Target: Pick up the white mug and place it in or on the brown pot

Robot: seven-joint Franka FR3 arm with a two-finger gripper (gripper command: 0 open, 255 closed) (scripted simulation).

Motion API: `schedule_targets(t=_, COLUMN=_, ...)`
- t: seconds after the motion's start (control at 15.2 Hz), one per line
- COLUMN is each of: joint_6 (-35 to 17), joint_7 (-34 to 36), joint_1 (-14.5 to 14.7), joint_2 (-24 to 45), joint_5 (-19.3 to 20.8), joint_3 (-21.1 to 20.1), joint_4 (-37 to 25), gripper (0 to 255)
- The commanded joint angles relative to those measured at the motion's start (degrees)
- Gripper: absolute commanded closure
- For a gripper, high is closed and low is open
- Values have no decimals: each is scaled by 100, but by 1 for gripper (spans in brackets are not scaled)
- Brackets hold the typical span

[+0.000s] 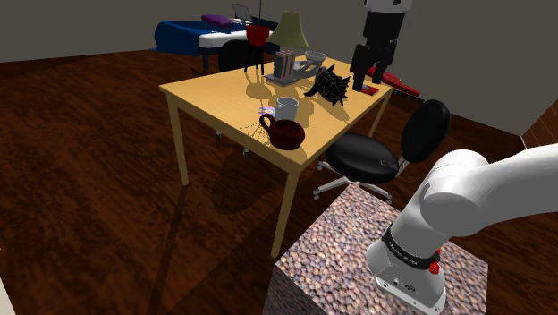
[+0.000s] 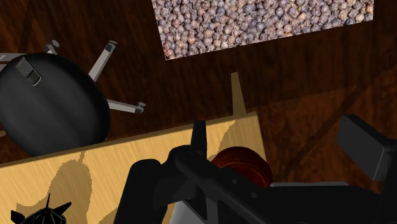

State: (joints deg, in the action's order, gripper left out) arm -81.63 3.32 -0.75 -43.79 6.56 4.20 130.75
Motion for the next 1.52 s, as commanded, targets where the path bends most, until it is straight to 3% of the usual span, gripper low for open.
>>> schedule_targets(t=0.0, joint_6=0, joint_7=0, joint_1=0, joint_2=0, joint_5=0, joint_3=0, joint_4=0, gripper=0)
schedule_targets(t=0.73, joint_6=-1476, joint_7=-719, joint_1=-63, joint_2=2021, joint_5=127, joint_3=805, joint_4=-580, gripper=0)
schedule_targets(t=1.45, joint_6=-2321, joint_7=-1626, joint_1=-181, joint_2=4435, joint_5=-439, joint_3=1380, joint_4=-2080, gripper=0)
